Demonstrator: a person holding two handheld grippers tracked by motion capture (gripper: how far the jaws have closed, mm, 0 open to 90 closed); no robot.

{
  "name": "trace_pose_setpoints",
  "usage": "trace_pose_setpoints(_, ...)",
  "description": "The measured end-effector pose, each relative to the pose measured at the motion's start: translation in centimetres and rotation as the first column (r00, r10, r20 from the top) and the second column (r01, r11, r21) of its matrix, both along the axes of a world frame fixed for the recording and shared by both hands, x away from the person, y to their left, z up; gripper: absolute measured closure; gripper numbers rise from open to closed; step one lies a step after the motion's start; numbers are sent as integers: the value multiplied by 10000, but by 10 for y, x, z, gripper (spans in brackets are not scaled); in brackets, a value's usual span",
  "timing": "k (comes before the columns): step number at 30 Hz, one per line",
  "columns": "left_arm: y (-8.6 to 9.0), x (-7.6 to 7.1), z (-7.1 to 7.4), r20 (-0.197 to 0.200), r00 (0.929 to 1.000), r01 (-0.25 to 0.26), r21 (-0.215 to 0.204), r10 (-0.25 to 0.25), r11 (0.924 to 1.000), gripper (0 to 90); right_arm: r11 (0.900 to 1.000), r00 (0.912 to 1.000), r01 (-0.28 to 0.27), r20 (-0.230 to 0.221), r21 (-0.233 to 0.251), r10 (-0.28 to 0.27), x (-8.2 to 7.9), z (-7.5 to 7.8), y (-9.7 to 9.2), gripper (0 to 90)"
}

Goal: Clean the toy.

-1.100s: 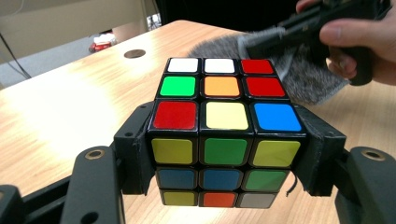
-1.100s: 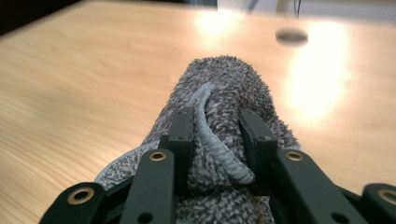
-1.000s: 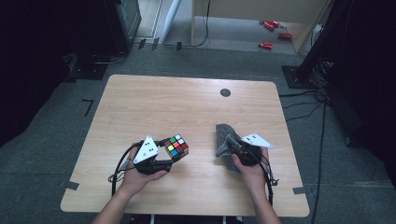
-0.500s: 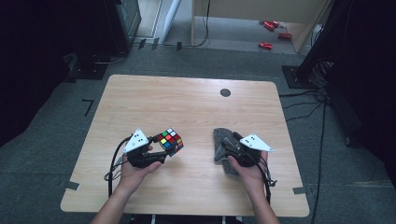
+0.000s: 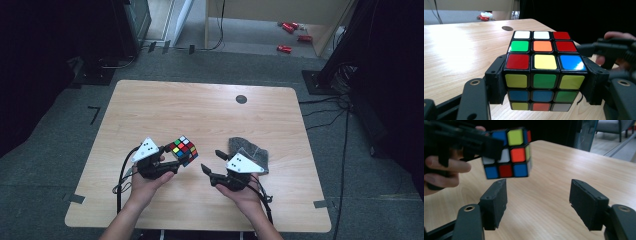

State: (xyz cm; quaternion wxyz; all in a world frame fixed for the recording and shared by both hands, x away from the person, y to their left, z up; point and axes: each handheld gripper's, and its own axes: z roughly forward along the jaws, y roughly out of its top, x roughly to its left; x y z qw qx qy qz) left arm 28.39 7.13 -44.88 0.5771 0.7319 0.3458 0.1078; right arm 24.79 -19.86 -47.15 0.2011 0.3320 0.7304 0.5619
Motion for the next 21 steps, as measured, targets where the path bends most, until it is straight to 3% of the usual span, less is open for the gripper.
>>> trace_pose_setpoints(7, -8, -4, 0, -30, 9998, 185, -20, -185, 9998, 348, 9997, 9998, -135, 117, -179, 137, -4, -6, 16, 258)
trace_pose_setpoints(15, -18, -11, 1, -71, 9993, 359, -75, -359, 9993, 347, 9989, 9991, -417, -123, -193, 415, -9, -7, 31, 228)
trace_pose_setpoints(21, -25, -16, 1, -64, 9983, 587, 11, -587, 9983, 347, 9999, 10000, -38, -6, -115, 38, -12, -6, 35, 248)
